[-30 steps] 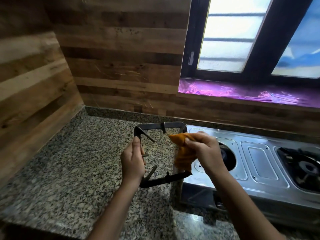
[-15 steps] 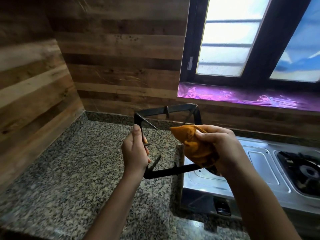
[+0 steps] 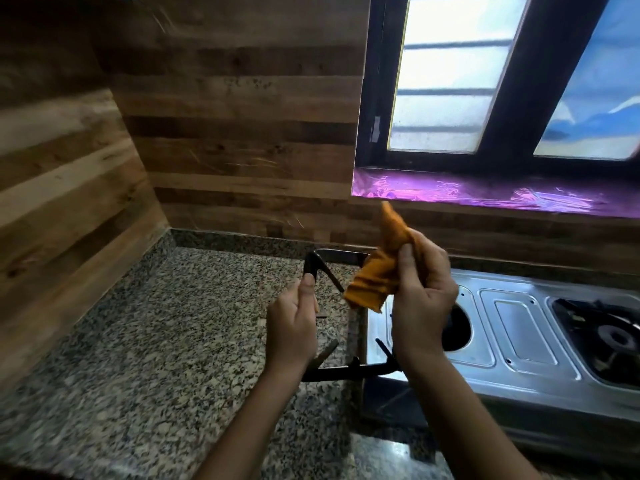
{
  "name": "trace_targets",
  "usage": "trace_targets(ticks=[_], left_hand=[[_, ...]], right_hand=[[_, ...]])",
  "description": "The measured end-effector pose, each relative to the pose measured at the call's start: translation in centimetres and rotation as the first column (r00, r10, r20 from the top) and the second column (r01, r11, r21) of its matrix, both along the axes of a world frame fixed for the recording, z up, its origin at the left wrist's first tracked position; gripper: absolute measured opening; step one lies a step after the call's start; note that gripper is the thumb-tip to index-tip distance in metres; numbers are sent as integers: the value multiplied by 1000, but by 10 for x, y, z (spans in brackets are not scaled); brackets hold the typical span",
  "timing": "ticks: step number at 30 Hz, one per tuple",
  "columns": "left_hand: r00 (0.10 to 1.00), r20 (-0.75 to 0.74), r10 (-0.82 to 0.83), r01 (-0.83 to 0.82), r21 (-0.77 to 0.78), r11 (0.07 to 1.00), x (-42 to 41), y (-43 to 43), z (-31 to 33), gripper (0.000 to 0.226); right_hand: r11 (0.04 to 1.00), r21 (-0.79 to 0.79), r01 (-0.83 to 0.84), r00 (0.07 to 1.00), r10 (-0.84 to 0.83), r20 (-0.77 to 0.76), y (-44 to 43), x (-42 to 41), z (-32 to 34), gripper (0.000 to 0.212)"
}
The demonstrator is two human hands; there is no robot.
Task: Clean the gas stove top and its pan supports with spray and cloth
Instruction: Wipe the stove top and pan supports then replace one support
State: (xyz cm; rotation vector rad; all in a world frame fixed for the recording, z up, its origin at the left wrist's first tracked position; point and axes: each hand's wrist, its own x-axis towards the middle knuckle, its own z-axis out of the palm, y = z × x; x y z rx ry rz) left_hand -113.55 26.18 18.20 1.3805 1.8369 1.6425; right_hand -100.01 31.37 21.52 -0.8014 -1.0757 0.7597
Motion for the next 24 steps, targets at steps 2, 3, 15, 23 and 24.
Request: trace_targets(ticks=[2, 3, 15, 23, 24], left_hand=[[1000, 12, 8, -8, 11, 1000, 0, 1, -3, 58], [1000, 3, 4, -4, 19, 1000, 0, 1, -1, 56], [986, -105, 131, -128, 32, 991, -8, 6, -3, 49], [994, -111, -13, 14, 13, 1000, -5, 6, 2, 50], [996, -85, -27, 28, 17, 999, -3, 7, 4, 49]], right_hand=[[996, -59, 64, 997, -61, 50, 10, 4, -9, 19], [994, -83, 65, 989, -53, 139, 13, 5, -14, 20], [917, -365, -162, 978, 198, 64, -27, -11, -45, 15], [965, 209, -158, 885, 45, 463, 8, -21, 10, 28], [949, 260, -178, 825, 0, 565, 12, -29, 6, 32]])
